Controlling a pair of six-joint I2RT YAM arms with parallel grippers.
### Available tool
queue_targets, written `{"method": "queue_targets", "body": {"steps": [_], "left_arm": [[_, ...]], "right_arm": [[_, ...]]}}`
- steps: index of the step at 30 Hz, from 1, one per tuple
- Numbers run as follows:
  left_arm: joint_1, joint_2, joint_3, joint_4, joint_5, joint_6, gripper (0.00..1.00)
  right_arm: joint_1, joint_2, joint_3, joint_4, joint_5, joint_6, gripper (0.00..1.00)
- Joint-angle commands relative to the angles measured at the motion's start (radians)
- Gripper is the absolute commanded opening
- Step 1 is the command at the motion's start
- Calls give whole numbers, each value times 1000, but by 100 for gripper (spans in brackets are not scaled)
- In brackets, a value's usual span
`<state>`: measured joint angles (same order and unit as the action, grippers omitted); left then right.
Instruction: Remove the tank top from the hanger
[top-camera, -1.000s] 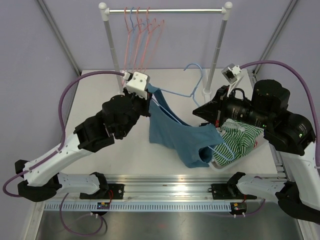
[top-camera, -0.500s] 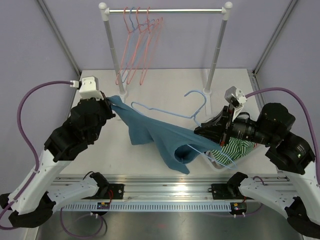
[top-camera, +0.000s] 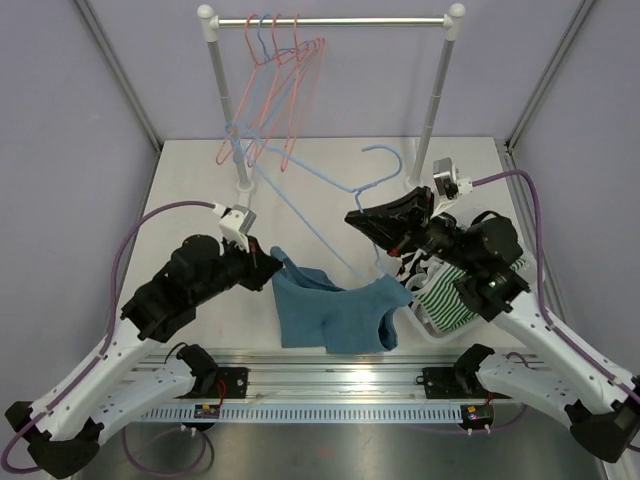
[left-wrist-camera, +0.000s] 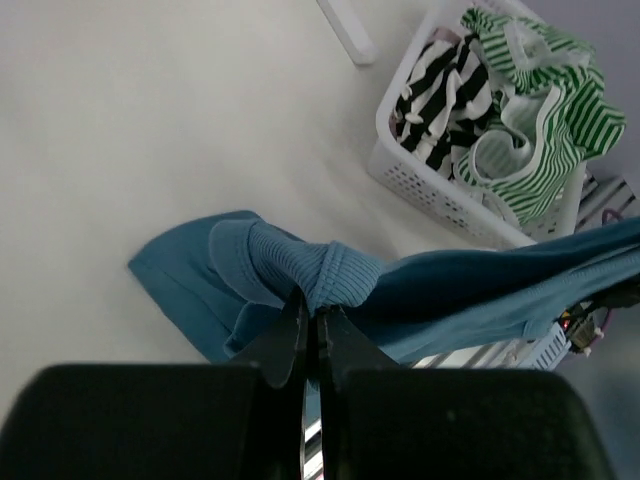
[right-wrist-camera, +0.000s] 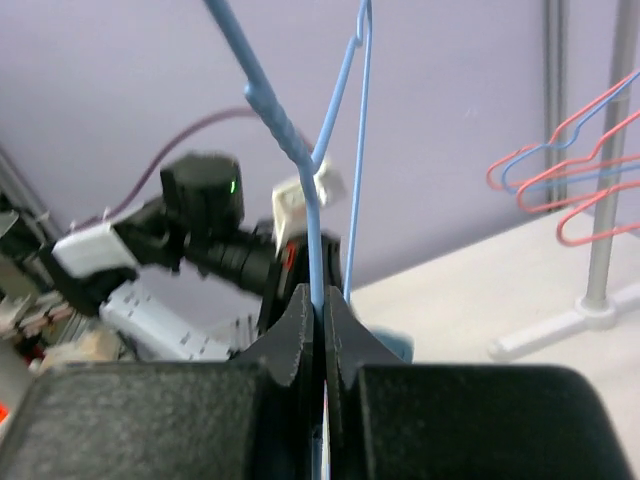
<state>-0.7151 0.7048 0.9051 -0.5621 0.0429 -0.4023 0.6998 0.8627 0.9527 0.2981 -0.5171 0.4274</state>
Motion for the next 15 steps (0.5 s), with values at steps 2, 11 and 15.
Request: {"method": "queue_targets", "body": {"steps": [2, 11, 15], "left_arm": [[3, -8, -107, 128, 169, -16, 0], [-14, -8, -75, -79, -221, -84, 7], [-14, -1, -19, -145, -248, -67, 21]], "right_arm": [[6, 88, -107, 799, 263, 61, 0], [4, 2, 180, -247, 768, -102, 0], [4, 94, 319, -629, 883, -96, 0]]}}
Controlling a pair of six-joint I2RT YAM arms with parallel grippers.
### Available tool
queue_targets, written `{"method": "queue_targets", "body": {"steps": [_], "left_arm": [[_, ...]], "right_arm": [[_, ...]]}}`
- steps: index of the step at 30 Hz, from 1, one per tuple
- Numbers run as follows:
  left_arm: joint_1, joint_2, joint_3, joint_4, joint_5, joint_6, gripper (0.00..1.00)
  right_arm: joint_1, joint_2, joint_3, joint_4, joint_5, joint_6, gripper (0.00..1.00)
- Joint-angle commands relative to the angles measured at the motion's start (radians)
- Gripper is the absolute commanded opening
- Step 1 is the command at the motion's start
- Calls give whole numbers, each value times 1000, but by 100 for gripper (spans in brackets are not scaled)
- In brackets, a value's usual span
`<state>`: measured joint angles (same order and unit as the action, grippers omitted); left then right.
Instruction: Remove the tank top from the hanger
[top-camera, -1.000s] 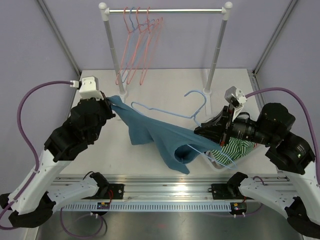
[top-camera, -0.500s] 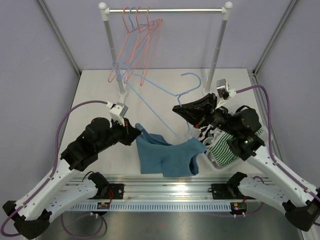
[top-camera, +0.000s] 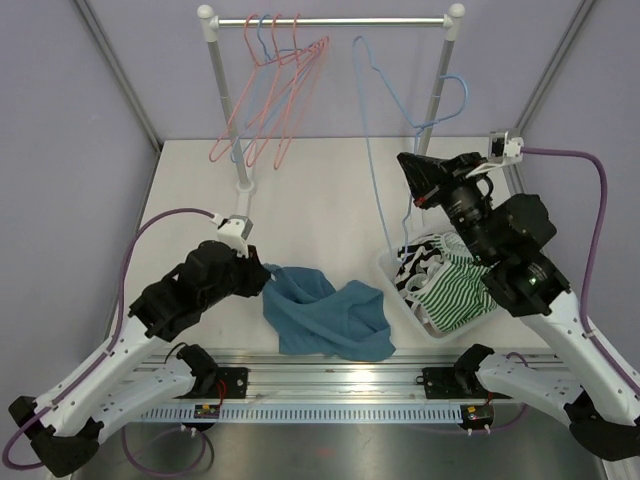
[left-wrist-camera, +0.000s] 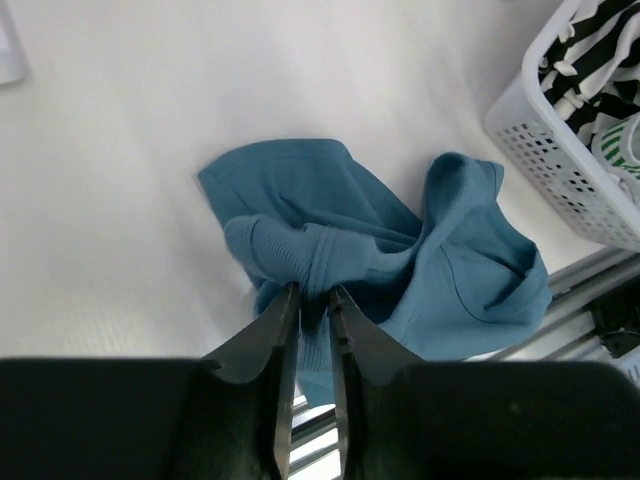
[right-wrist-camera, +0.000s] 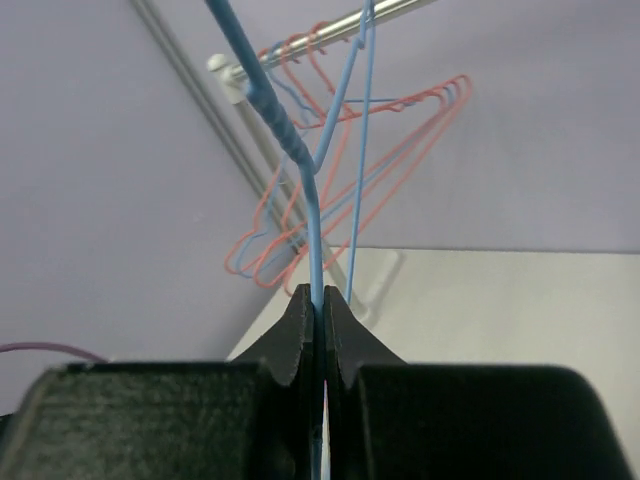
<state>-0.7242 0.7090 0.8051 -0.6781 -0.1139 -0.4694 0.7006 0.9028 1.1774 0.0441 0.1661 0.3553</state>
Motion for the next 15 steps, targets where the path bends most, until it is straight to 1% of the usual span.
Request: {"method": "queue_targets", "body": {"steps": [1, 2, 3, 4, 5, 6, 7, 9, 10, 12, 13, 15], "left_arm": [[-4, -6, 112, -44, -104, 6, 34], [-4, -11, 129, -82, -110, 14, 41], [-4, -16, 144, -104, -118, 32, 51], [-4, -29, 175, -122, -130, 44, 62], [-4, -37, 187, -161, -136, 55, 99], [-4, -46, 201, -181, -145, 78, 99], [-4, -66, 210, -196, -159, 92, 99], [-4, -97, 212, -209, -162, 133, 99], [-4, -130, 203, -202, -167, 141, 99], [-4, -167, 163, -176, -165, 155, 99], [-4, -183, 145, -166, -173, 153, 99], [-4, -223, 106, -140, -182, 140, 99]], "right_arm": [[5, 109, 166, -421, 238, -26, 0], [5, 145, 207, -496, 253, -36, 0], [5, 180, 253, -532, 274, -54, 0], [4, 258, 351, -564, 291, -67, 0], [4, 299, 407, -620, 314, -82, 0], [4, 341, 462, -647, 326, -111, 0], [4, 425, 569, -668, 338, -125, 0], [-3, 505, 680, -716, 369, -170, 0], [-7, 594, 802, -736, 356, -177, 0], [-27, 687, 939, -808, 345, -193, 0], [-36, 779, 1076, -832, 325, -199, 0], [-84, 875, 1216, -903, 302, -202, 0]]}}
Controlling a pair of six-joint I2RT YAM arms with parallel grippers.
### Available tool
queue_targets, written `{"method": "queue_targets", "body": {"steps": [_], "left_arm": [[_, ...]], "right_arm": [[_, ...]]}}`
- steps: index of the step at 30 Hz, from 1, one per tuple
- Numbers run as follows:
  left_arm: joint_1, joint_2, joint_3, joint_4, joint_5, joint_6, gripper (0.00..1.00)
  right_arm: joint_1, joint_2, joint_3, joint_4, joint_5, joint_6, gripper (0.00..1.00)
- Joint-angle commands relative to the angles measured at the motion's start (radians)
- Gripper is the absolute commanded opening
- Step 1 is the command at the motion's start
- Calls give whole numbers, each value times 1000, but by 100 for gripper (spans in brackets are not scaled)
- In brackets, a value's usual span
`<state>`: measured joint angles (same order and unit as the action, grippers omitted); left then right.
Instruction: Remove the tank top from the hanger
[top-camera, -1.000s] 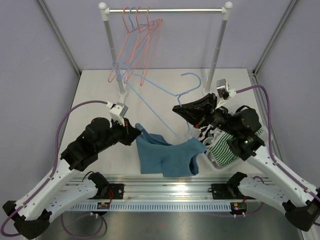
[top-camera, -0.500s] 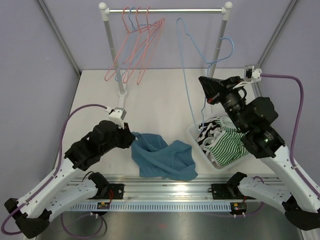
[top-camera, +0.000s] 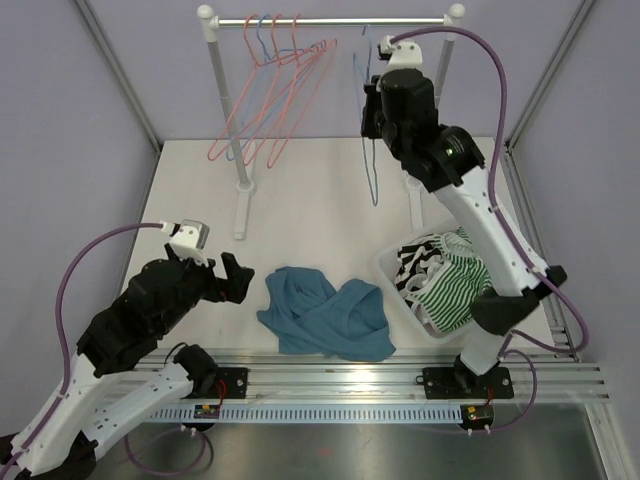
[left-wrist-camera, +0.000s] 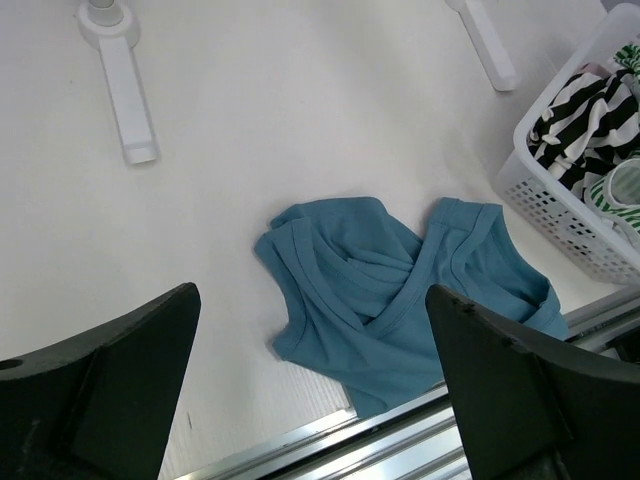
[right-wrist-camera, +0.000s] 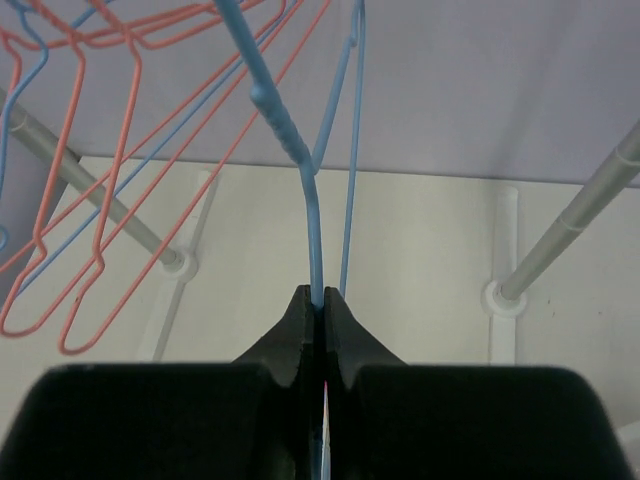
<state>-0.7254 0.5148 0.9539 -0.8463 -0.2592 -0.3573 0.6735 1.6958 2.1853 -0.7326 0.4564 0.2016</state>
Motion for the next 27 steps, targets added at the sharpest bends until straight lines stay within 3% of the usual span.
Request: {"method": "queue_targets", "body": {"steps": [1, 5, 9, 14, 23, 24, 27], "left_arm": [[-3, -42, -53, 50, -34, 26, 99], [-3, -84, -78, 62, -52, 18, 99], [-2, -87, -95, 73, -42, 14, 99], [-2, -81, -98, 78, -29, 15, 99], [-2, -62, -96, 76, -23, 9, 99], [-2, -59, -95, 75, -22, 8, 99], [-2, -33, -73, 59, -40, -14, 99]], "right_arm": [[-74, 170, 346, -173, -42, -50, 0], [-153, 336, 567, -212, -114, -56, 0], [-204, 350, 461, -45, -163, -93, 0], [-250, 452, 584, -74, -197, -99, 0], [-264, 384, 441, -57, -242, -82, 0], [-265, 371, 433, -62, -258, -80, 5], [-267, 326, 400, -64, -272, -61, 44]]}}
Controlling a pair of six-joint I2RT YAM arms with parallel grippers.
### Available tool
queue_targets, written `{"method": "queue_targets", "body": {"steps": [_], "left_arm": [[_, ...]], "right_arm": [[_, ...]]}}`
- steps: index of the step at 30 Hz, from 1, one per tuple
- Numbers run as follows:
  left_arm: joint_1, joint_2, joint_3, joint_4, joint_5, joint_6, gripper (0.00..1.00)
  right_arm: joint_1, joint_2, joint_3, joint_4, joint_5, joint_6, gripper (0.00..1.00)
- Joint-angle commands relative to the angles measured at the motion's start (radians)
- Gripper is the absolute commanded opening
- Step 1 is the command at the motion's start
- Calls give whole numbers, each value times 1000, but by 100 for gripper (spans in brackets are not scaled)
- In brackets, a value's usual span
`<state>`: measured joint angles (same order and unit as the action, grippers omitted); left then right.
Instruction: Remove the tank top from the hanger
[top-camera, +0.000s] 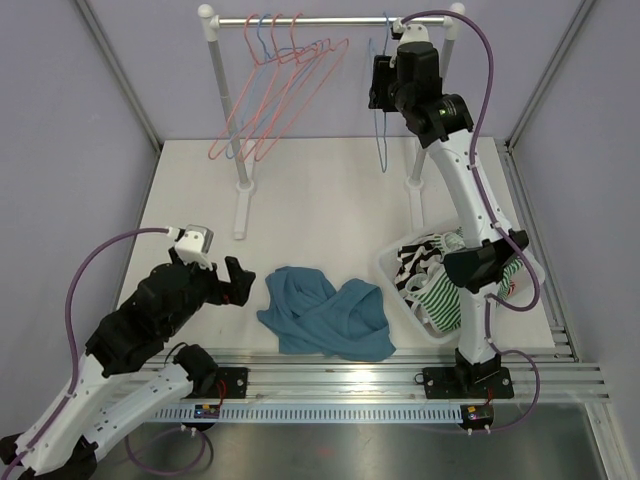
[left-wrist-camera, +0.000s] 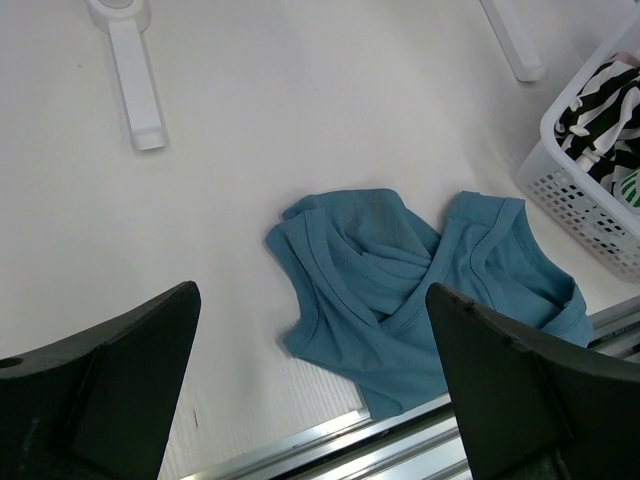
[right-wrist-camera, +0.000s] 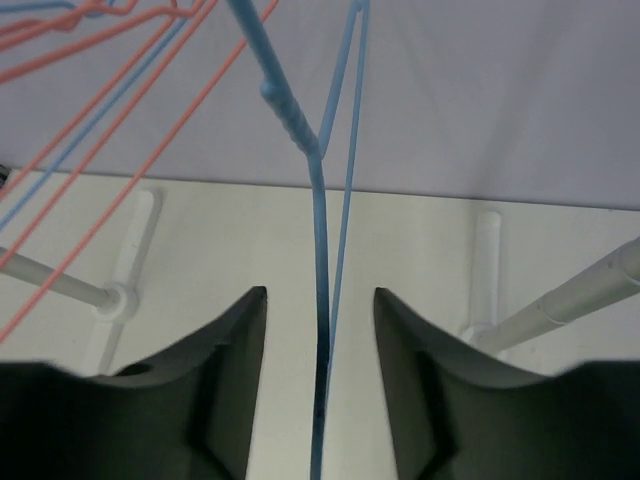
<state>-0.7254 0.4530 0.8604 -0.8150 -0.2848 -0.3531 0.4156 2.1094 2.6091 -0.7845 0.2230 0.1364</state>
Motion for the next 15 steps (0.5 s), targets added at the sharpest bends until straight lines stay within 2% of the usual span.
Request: {"method": "queue_targets", "body": {"steps": [1, 6, 7, 11, 12, 14, 15], "left_arm": [[-2, 36, 25, 24, -13, -32, 99], [-22, 143, -29, 89, 39, -153, 99], [-37, 160, -41, 121, 27, -171, 99], [-176, 236, -145, 290, -5, -245, 99], [-198, 262, -155, 315, -14, -251, 99], [-255, 364, -159, 364, -30, -260, 99], [-269, 398, -159, 394, -39, -259, 99]], "right_arm": [[-8, -104, -36, -12, -45, 8, 59], [-9, -259, -122, -25, -82, 22, 78], [-8, -287, -138, -45, -92, 23, 98], [-6, -472, -321, -76, -195, 42, 99], [-8, -562, -434, -73, -255, 42, 100], [-6, -659, -558, -50, -307, 54, 100], [-6, -755, -683, -29, -350, 55, 99]]}}
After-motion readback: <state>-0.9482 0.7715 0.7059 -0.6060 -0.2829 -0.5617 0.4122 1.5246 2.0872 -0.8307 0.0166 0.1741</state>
